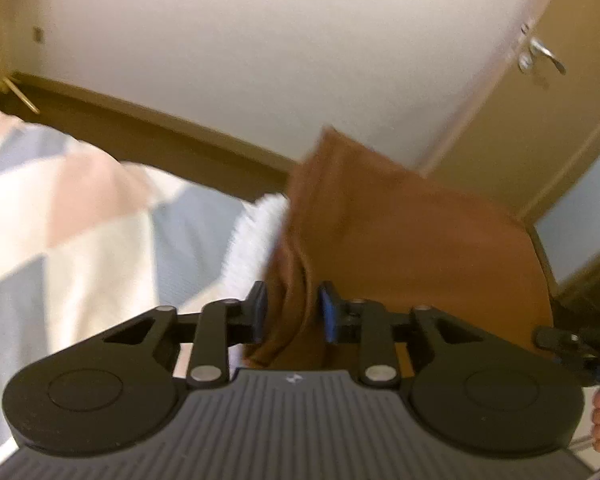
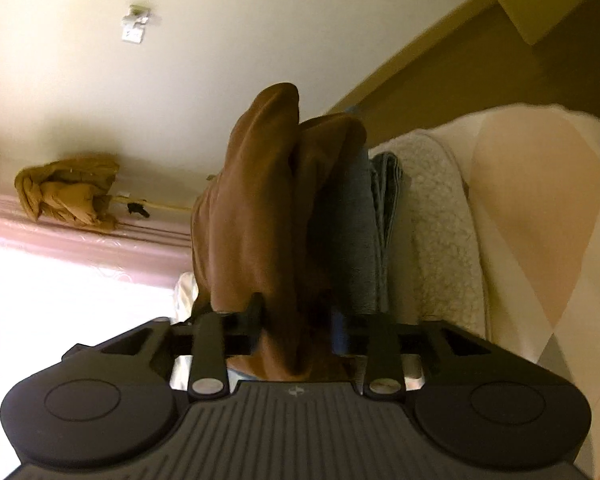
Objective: Fold clothes
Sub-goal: 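Lower the shirt onto the blue jeans stack and open both tools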
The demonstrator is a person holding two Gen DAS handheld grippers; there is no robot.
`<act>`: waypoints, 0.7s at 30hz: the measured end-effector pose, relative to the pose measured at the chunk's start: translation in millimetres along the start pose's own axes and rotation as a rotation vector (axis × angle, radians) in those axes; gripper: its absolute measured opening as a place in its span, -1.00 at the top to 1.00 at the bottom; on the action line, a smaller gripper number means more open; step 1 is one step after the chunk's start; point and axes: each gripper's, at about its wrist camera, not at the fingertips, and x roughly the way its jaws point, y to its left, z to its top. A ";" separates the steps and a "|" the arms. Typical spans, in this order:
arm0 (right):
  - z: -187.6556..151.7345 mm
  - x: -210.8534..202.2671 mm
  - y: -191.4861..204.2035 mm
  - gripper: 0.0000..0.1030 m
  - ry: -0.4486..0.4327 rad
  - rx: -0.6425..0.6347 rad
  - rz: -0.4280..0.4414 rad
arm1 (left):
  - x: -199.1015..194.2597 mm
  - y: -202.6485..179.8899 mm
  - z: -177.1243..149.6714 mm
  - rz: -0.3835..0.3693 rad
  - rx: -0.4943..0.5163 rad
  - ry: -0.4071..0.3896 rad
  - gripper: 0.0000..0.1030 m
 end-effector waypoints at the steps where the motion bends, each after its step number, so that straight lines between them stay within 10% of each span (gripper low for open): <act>1: -0.3 -4.9 4.5 0.10 -0.029 -0.035 -0.022 | -10.3 -1.8 3.0 0.023 0.000 -0.027 0.52; 4: -0.9 -37.0 34.8 0.11 -0.216 -0.225 -0.142 | -32.2 -26.1 20.5 0.101 0.108 -0.128 0.60; 9: -1.6 -33.7 88.2 0.30 -0.417 -0.578 -0.212 | -15.7 -77.7 49.5 0.022 0.249 -0.190 0.59; 15: -6.3 24.6 82.1 0.31 -0.296 -0.657 -0.269 | 64.2 -82.9 40.0 0.103 0.271 -0.039 0.69; 21: 9.6 17.8 51.0 0.41 -0.230 -0.499 -0.191 | 55.2 -91.9 28.9 0.139 0.327 -0.069 0.70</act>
